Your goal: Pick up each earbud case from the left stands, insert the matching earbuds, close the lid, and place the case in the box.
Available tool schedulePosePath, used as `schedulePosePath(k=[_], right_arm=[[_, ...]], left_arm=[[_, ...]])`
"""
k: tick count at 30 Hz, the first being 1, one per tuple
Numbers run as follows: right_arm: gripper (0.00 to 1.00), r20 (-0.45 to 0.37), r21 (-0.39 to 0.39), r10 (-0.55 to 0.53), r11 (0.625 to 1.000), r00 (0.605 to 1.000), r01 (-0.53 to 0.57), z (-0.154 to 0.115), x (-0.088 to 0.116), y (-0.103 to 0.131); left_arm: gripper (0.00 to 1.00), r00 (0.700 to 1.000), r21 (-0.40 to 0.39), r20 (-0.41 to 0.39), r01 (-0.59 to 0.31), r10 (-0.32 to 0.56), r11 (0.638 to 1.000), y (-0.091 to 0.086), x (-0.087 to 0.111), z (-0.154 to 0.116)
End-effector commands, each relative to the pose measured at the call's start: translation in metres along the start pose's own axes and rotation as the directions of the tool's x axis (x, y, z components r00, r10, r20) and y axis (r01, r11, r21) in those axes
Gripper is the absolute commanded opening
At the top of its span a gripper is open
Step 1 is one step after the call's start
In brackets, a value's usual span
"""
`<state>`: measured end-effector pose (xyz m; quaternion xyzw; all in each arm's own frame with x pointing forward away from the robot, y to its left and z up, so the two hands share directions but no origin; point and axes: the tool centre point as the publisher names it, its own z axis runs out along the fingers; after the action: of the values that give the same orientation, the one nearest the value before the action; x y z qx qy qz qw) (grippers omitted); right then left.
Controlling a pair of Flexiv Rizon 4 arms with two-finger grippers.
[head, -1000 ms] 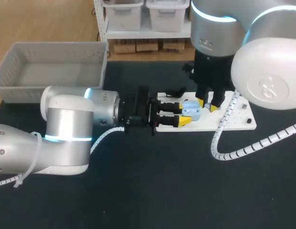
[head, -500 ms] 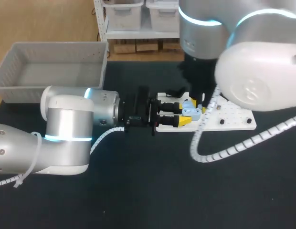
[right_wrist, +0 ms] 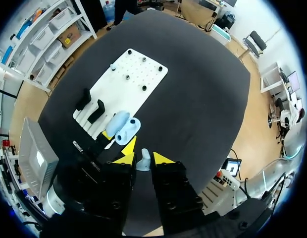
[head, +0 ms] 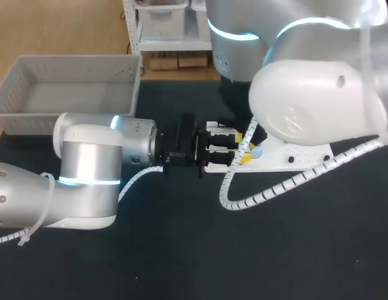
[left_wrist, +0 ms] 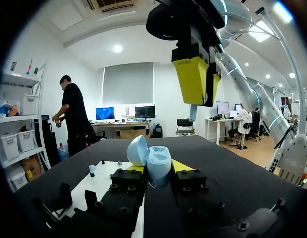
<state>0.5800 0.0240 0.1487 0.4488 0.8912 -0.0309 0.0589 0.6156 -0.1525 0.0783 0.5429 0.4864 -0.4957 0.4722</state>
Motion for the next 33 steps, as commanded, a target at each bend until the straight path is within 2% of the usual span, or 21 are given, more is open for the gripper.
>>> schedulePosePath(k=[1, 3, 11, 33], right_arm=[[0.00, -0.025, 0.029, -0.008, 1.000, 1.000, 0.008, 0.001, -0.004, 0.008], [0.00, -0.043, 0.041, -0.010, 0.999, 0.999, 0.012, 0.002, -0.005, 0.009], [0.00, -0.031, 0.068, -0.015, 0.998, 0.999, 0.017, 0.008, -0.008, 0.015], [0.00, -0.059, 0.093, 0.013, 0.996, 0.998, -0.008, 0.027, -0.021, 0.016]], left_arm=[[0.00, 1.000, -0.007, 0.004, -0.004, 0.004, 1.000, -0.002, 0.001, 0.000], [0.00, 1.000, -0.007, 0.004, -0.004, 0.004, 1.000, -0.002, 0.001, 0.000], [0.00, 1.000, -0.007, 0.004, -0.004, 0.004, 1.000, -0.002, 0.001, 0.000], [0.00, 1.000, -0.007, 0.004, -0.004, 0.004, 1.000, -0.002, 0.001, 0.000]])
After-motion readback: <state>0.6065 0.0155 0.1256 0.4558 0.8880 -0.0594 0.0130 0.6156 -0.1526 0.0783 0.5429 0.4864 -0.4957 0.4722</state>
